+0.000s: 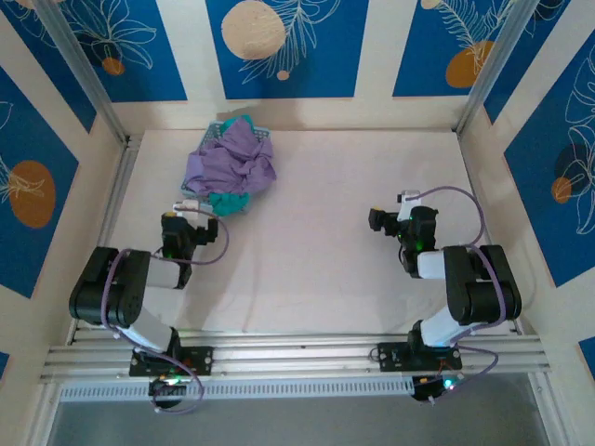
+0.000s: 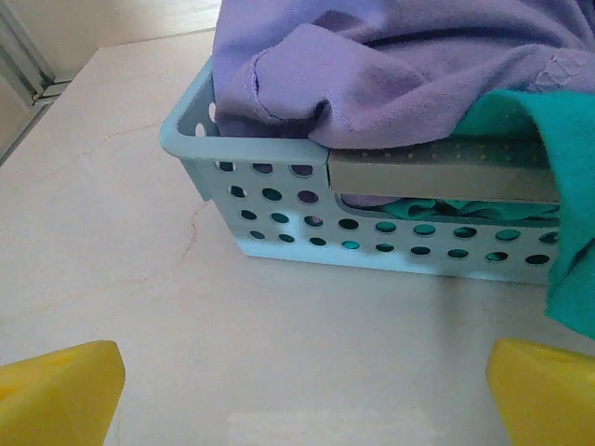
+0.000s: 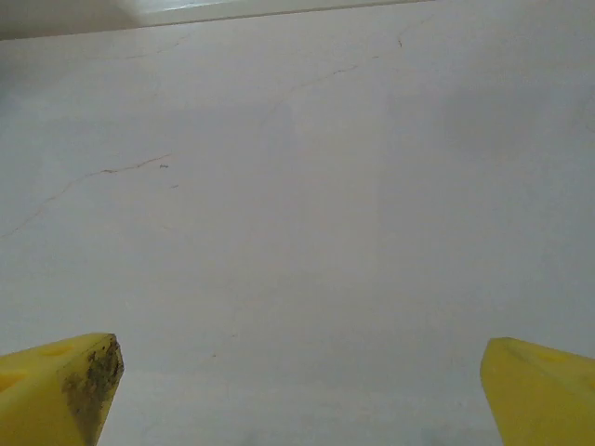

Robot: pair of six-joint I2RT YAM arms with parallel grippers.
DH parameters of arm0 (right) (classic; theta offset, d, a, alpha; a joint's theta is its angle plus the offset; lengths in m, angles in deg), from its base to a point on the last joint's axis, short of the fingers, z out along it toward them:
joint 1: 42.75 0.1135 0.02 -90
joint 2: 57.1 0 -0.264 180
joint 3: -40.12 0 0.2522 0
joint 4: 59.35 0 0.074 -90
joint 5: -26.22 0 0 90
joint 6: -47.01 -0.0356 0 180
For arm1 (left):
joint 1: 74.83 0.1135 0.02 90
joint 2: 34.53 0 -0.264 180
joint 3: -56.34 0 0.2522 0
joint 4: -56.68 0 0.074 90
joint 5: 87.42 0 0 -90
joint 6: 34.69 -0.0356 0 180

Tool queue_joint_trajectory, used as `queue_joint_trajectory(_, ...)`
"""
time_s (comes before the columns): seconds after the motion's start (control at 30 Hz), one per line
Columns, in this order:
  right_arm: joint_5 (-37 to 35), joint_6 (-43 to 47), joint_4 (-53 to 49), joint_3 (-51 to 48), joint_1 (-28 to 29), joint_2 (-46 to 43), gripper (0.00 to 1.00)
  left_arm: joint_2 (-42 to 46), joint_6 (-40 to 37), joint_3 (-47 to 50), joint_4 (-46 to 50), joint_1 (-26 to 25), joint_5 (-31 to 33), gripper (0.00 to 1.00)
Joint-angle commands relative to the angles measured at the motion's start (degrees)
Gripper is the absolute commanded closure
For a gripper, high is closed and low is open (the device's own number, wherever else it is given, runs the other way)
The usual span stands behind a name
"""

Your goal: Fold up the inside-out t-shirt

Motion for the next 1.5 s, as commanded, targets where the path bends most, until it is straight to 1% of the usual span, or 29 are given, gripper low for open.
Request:
queue_joint_trajectory(0.0, 0.6, 0.4, 1.7, 0.6, 0.1, -0.5, 0.01, 0.6, 1.0, -0.9, -1.2, 0.6, 0.5, 0.00)
queue_joint_trajectory(1.0, 2.1, 0.0, 1.3, 0.8, -0.5, -0.5, 0.01, 0.7, 1.2, -1.0, -1.0, 0.8, 0.3, 0.00)
queue_joint_trajectory(1.1, 2.0, 0.1, 1.5, 0.6, -0.5, -0.6, 0.01, 1.5, 2.0, -0.6, -1.2, 0.8, 2.4, 0.00)
queue_joint_trajectory(1.13, 1.7, 0.0, 1.6, 0.7, -0.5, -0.7, 0.01, 3.1, 2.4, -0.7, 0.3, 0.8, 3.5, 0.00)
queue_joint_trajectory(1.2, -0.2, -0.6, -1.6, 1.4, -0.3, -3.0, 0.01, 6.4, 2.4, -1.7, 5.0, 0.9, 3.6, 0.00)
queue_joint_trajectory(1.27, -3.3, -1.9, -9.7, 3.5, 0.0, -7.7, 0.01, 10.7, 3.1, -3.5, 11.7, 1.0, 5.8, 0.00)
queue_joint_trajectory(1.33, -7.8, -6.7, -19.9, 6.1, -0.5, -13.1, 0.01, 15.2, 5.9, -5.0, 18.1, 1.0, 10.1, 0.00)
queue_joint_trajectory(1.37, -8.7, -10.7, -23.3, 6.6, -1.4, -15.9, 0.01, 17.6, 8.5, -5.8, 21.9, 1.1, 12.0, 0.00)
queue_joint_trajectory(1.4, -7.3, -14.0, -25.5, 6.6, -2.6, -18.4, 0.00, 19.8, 10.2, -6.8, 25.4, 1.2, 12.2, 0.00)
queue_joint_trajectory(1.43, -4.8, -17.8, -28.3, 7.0, -4.1, -21.1, 0.01, 22.0, 11.6, -7.9, 29.4, 1.4, 11.2, 0.00)
queue_joint_trajectory(1.47, -2.4, -19.8, -30.6, 7.6, -4.9, -23.0, 0.02, 23.5, 12.7, -8.8, 32.0, 1.4, 9.0, 0.00)
